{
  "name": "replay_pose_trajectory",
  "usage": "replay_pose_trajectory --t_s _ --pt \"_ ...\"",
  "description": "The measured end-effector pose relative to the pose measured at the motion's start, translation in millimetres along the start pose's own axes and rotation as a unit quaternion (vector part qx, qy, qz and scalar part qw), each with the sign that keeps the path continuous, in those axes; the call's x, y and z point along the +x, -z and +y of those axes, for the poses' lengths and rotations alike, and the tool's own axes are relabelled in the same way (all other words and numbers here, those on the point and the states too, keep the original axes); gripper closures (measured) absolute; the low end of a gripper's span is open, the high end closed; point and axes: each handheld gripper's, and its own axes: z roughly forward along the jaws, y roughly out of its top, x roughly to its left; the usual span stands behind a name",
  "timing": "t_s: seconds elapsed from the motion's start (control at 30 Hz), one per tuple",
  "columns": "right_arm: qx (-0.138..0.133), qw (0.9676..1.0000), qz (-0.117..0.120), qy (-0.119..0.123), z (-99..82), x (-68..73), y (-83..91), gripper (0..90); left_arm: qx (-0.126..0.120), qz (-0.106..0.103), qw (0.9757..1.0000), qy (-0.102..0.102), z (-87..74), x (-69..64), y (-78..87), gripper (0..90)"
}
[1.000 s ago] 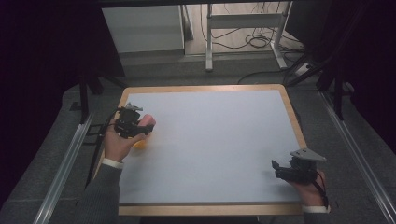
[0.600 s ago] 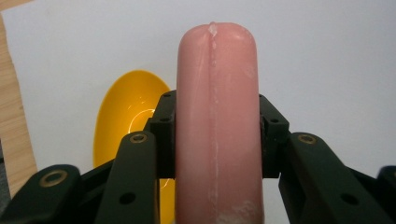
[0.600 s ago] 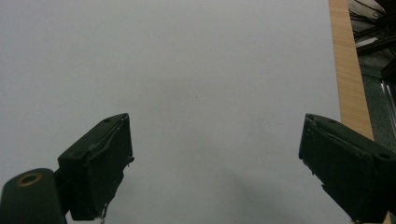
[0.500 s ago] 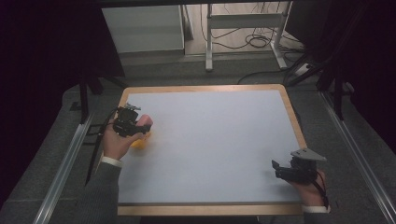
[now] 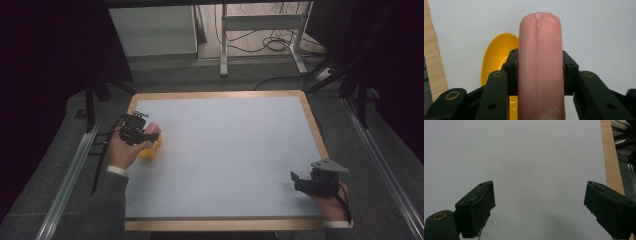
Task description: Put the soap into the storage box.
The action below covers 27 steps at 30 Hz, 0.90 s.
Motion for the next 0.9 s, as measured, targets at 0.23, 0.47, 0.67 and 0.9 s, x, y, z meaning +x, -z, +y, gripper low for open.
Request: replay_pose_trajectory --t_s 0.23,0.47,0.67,0.9 --pt "0.001 1.0000 0.000 -0.002 -0.4 -0.3 -0.4 9.6 0.012 0.008 0.9998 0.011 -4.3 9.1 -8.5 59.8" --pt "0.003 1.0000 0.001 -0.001 -0.8 0.3 -1.5 9.6 0.024 0.012 0.9995 0.019 -7.7 15.8 -16.6 59.8" --pt "0.003 1.0000 0.001 -0.001 -0.9 0.2 -1.5 9.6 0.032 0.017 0.9991 0.024 -10.3 20.0 -23.9 59.8" --pt "0.005 1.0000 0.000 0.001 -1.3 0.4 -2.5 9.6 0.043 0.020 0.9985 0.027 -12.5 22.7 -31.6 59.8"
